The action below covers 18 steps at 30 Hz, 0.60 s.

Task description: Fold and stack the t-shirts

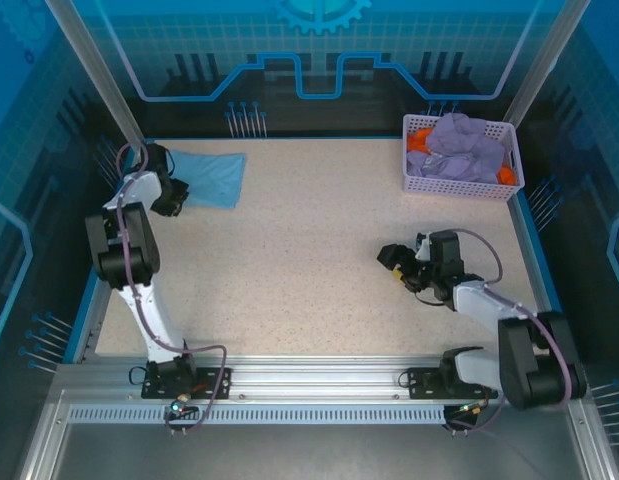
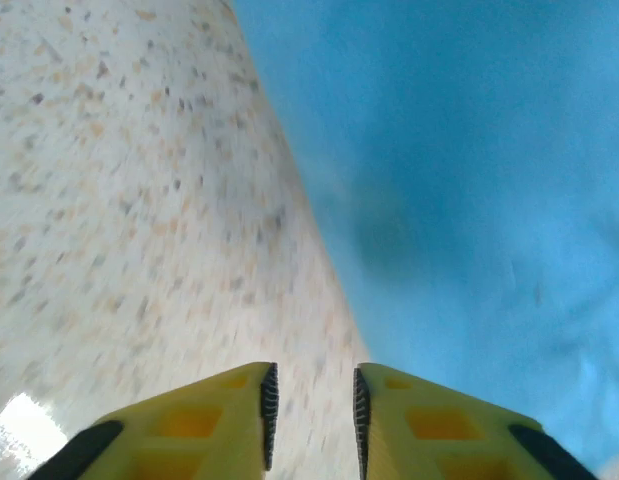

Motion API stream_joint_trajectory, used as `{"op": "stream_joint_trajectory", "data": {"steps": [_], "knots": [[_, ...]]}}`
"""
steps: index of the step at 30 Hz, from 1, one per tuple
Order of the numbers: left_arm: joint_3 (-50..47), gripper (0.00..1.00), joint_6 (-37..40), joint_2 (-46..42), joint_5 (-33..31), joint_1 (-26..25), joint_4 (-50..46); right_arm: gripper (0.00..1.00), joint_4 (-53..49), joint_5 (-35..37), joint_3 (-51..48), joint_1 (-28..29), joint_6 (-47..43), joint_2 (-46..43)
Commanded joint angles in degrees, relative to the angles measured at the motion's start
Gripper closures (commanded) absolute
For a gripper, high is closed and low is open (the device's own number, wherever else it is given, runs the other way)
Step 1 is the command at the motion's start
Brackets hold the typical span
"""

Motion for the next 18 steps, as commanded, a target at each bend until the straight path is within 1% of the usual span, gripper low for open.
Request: {"op": "stream_joint_trajectory", "data": {"steps": [1, 4, 5, 7, 9, 11, 12, 13, 15, 16, 17, 18], "knots": [[-4.9, 0.49, 0.7, -12.4, 0.5, -2.7, 3.4, 0.18, -5.3, 7.1, 1.2, 3.1, -4.0, -9.9], [-11.1, 0.24, 2.9, -23.0, 0.2, -5.1, 7.0, 0.15, -14.9, 19.4, 4.7, 9.0, -8.5, -20.5], [-13.3, 0.20, 4.0, -26.6, 0.4, -5.9, 8.5, 0.01, -17.2, 24.2, 6.1, 11.7, -10.6, -23.9], [-17.0, 0.11, 6.8, -33.5, -0.2, -7.7, 11.3, 0.00, -19.9, 32.9, 8.9, 16.9, -15.1, -28.5], [-20.7, 0.02, 10.1, -40.1, -0.9, -9.2, 13.9, 0.00, -19.8, 39.0, 11.5, 20.4, -20.0, -30.7], [-25.4, 0.01, 13.4, -47.5, -2.8, -10.5, 16.7, 0.00, -20.0, 45.5, 14.3, 22.6, -24.9, -30.3], [-28.1, 0.01, 15.1, -50.8, -3.1, -10.9, 18.9, 0.00, -20.8, 48.9, 15.9, 22.6, -26.4, -29.4], [-31.5, 0.01, 16.9, -54.8, -3.1, -11.0, 22.2, 0.00, -21.3, 50.8, 17.3, 22.5, -29.2, -28.0], [-39.1, 0.01, 20.2, -62.2, -3.3, -11.1, 28.9, 0.00, -19.7, 50.4, 19.4, 21.5, -37.9, -25.1], [-43.6, 0.01, 21.6, -66.2, -4.1, -11.2, 33.0, 0.00, -19.3, 51.1, 20.2, 20.2, -39.8, -23.5], [-48.5, 0.01, 23.1, -69.8, -5.2, -11.1, 37.3, 0.00, -19.2, 49.8, 20.7, 17.1, -39.7, -22.1], [-52.0, 0.01, 24.2, -72.8, -6.7, -11.1, 40.2, 0.00, -18.5, 45.3, 20.6, 13.1, -39.0, -20.9]]}}
